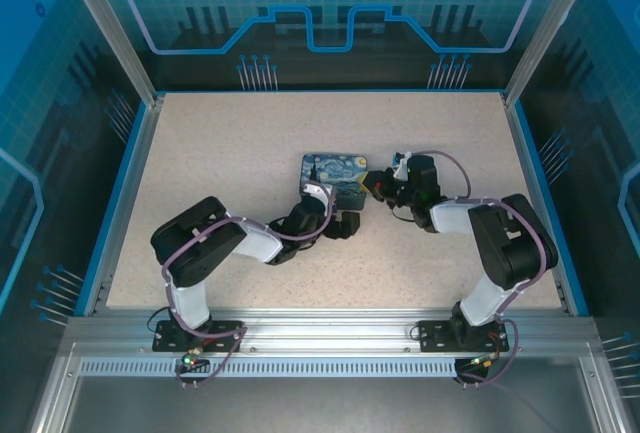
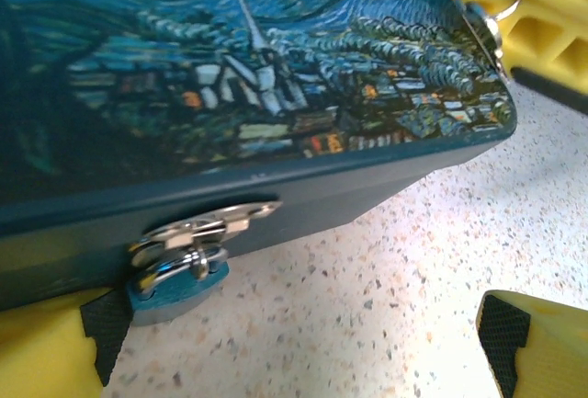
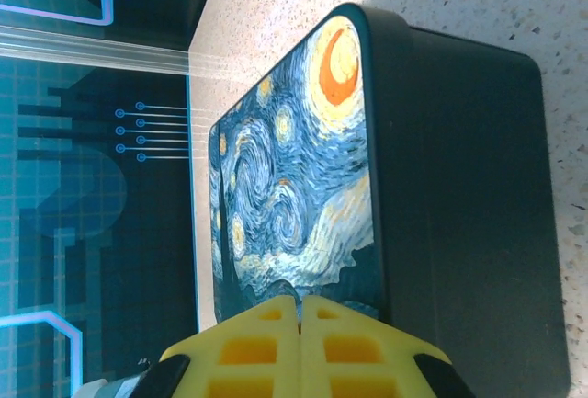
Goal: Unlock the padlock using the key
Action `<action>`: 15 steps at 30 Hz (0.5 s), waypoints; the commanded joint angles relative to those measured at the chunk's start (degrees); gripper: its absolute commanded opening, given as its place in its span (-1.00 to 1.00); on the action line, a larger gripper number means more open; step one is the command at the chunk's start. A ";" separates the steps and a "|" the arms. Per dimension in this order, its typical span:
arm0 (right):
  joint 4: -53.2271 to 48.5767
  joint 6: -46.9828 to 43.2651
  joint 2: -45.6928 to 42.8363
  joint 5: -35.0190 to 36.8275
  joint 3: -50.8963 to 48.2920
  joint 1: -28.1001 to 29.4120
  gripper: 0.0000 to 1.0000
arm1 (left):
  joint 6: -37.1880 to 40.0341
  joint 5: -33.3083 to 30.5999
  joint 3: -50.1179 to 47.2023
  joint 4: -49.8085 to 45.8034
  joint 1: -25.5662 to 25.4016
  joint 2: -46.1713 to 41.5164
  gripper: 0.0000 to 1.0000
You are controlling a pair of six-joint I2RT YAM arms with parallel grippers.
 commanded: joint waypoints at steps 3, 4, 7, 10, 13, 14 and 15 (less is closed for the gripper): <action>1.39 0.25 1.06 -0.68 1.55 0.17 -1.00 | -2.40 4.74 3.23 -0.96 0.27 3.56 0.97; 1.39 0.17 1.24 -0.65 1.60 0.17 -1.00 | -2.99 5.28 3.22 -0.14 0.30 3.58 0.97; 1.39 0.17 1.86 -0.64 1.86 0.12 -1.00 | -4.67 6.39 2.90 1.81 0.30 3.33 0.98; 1.64 0.25 2.46 -0.68 1.89 0.17 -1.00 | -6.55 6.67 1.97 4.26 0.50 3.14 0.98; 1.87 0.42 3.07 -0.73 1.97 0.17 -1.00 | -9.67 7.42 0.92 8.32 1.14 3.71 0.98; 1.98 0.51 3.20 -0.73 1.99 0.17 -1.00 | -10.67 7.60 0.63 9.50 1.28 4.04 0.98; 2.17 0.60 3.45 -0.81 1.99 0.17 -1.00 | -11.71 7.82 0.34 10.88 1.56 4.42 0.98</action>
